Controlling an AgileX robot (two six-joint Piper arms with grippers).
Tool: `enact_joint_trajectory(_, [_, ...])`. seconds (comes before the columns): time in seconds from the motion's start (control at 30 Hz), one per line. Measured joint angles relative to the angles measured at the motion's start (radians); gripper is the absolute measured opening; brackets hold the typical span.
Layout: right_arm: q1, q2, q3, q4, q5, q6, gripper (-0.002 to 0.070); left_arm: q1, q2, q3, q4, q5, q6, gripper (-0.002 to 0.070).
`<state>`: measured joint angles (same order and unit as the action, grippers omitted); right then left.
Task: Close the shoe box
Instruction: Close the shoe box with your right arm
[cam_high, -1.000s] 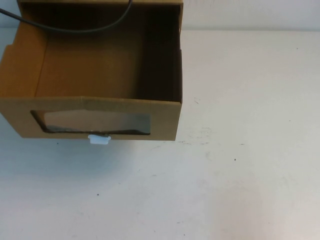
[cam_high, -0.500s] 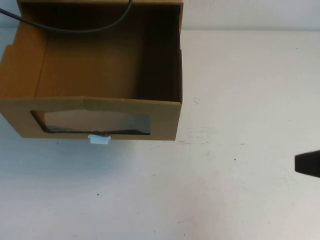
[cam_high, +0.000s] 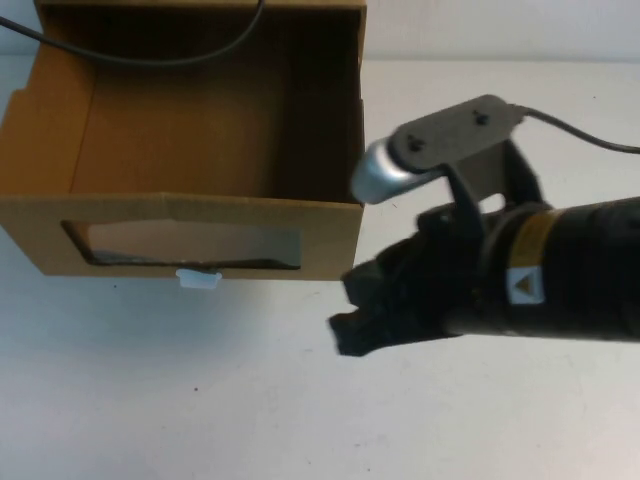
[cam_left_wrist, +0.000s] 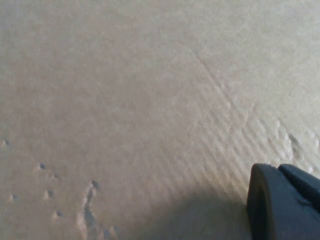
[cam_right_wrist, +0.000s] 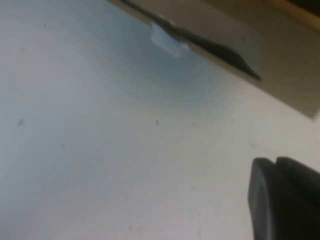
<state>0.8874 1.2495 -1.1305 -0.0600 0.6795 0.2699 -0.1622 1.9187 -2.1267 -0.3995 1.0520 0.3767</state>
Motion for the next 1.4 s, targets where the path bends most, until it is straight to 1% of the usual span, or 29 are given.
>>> enact_joint_trajectory(0.13, [0.103,0.088,-0.001,-0.202,-0.249,0.156,-0.0011,0.0,0.0,0.0,0.0,0.0,0.0,-0.0005])
enact_joint_trajectory(0.23, [0.122,0.157,-0.002,-0.256,-0.436,0.217,-0.0011,0.0,0.0,0.0,0.0,0.0,-0.003,-0.0005])
enact_joint_trajectory(0.33, [0.122,0.231,-0.029,-0.262,-0.522,0.232,-0.0011,0.0,0.0,0.0,0.0,0.0,-0.003,-0.0005])
enact_joint_trajectory(0.47, [0.122,0.33,-0.107,-0.266,-0.539,0.236,-0.0011,0.0,0.0,0.0,0.0,0.0,-0.003,-0.0005])
enact_joint_trajectory(0.77, [0.122,0.453,-0.268,-0.277,-0.466,0.242,-0.0011,0.0,0.0,0.0,0.0,0.0,-0.003,-0.0005])
enact_joint_trajectory(1.07, [0.067,0.472,-0.323,-0.277,-0.451,0.242,-0.0011,0.0,0.0,0.0,0.0,-0.002,-0.003,-0.0005])
enact_joint_trajectory(1.4, [-0.04,0.495,-0.376,-0.273,-0.488,0.255,-0.0011,0.0,0.0,0.0,0.0,-0.002,-0.003,-0.0005])
